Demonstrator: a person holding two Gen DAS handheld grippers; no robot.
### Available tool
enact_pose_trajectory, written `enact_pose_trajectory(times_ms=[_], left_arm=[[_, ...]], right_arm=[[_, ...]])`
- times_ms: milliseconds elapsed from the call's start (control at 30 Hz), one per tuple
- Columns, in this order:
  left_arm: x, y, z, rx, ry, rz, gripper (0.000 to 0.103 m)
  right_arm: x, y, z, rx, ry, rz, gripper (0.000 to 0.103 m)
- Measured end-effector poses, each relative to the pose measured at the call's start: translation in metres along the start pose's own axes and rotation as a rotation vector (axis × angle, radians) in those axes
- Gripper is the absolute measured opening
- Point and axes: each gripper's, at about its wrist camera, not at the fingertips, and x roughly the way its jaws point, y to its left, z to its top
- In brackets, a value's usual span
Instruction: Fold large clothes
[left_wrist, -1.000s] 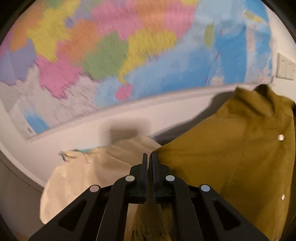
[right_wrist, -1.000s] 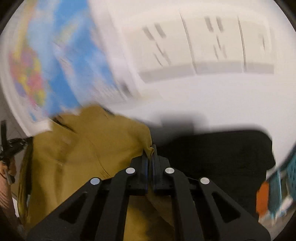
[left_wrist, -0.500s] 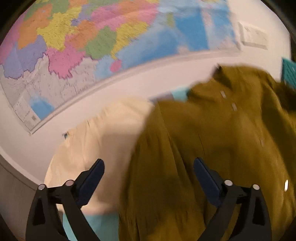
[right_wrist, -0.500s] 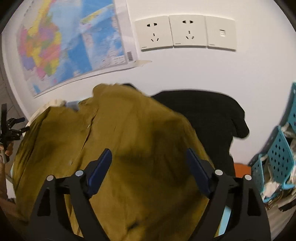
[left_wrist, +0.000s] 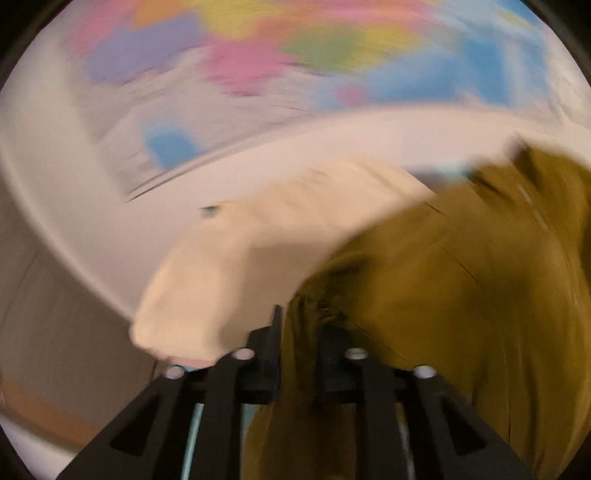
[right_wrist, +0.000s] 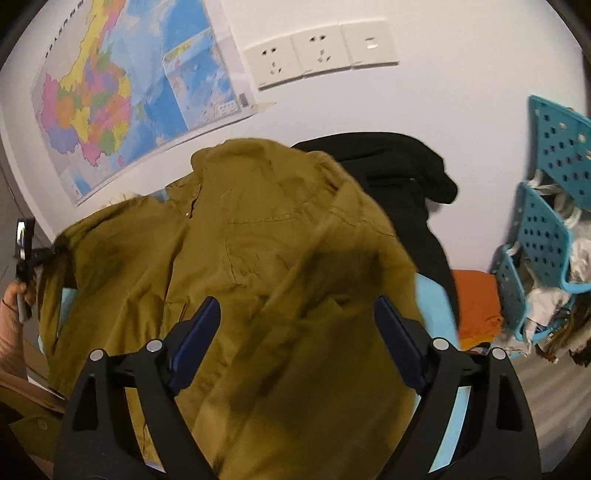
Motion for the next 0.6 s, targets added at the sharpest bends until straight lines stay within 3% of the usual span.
enact_pose_trajectory(times_ms=[33,67,133,233,300,367,433,467,500,600], left_arm=[[0.005,0.007,0.004,-0.012,0.016,0.038,0.053],[0.010,0.008,0.005,-0.003,0.026,0.074,0.066],[0.015,0.002,0.002,0.008,0.034,0.110,0.067],[-0.002,-0.013,-0.005,0.025,-0.031,-0.062,0.070],[-0.021,-0.021,-0.008,0.037,-0.102,-0.180,0.085],[-0.041,-0.032,-0.011,0.070,-0.170,-0.294,0.089],[-0.053,-0.044,-0.012,0.106,-0.201,-0.342,0.089],[-0.060,-0.051,-0.011,0.127,-0.224,-0.365,0.089],[-0.064,-0.056,-0.010,0.141,-0.239,-0.386,0.089],[-0.071,-0.069,-0.007,0.155,-0.256,-0.445,0.091]], right_arm=[[-0.003,-0.001,-0.003,0.005,0.003,0.000,0.084],[-0.006,0.000,-0.009,0.003,0.007,0.006,0.084],[-0.009,0.006,-0.018,-0.013,0.027,0.023,0.085],[-0.008,0.026,-0.033,-0.083,0.083,0.057,0.090],[-0.002,0.040,-0.043,-0.163,0.128,0.039,0.092],[0.010,0.052,-0.054,-0.265,0.181,-0.021,0.091],[0.021,0.047,-0.057,-0.256,0.216,-0.026,0.070],[0.026,0.034,-0.052,-0.171,0.238,0.008,0.033],[0.025,0.023,-0.048,-0.111,0.233,0.025,0.009],[-0.005,0.001,-0.022,-0.005,0.113,0.085,0.006]])
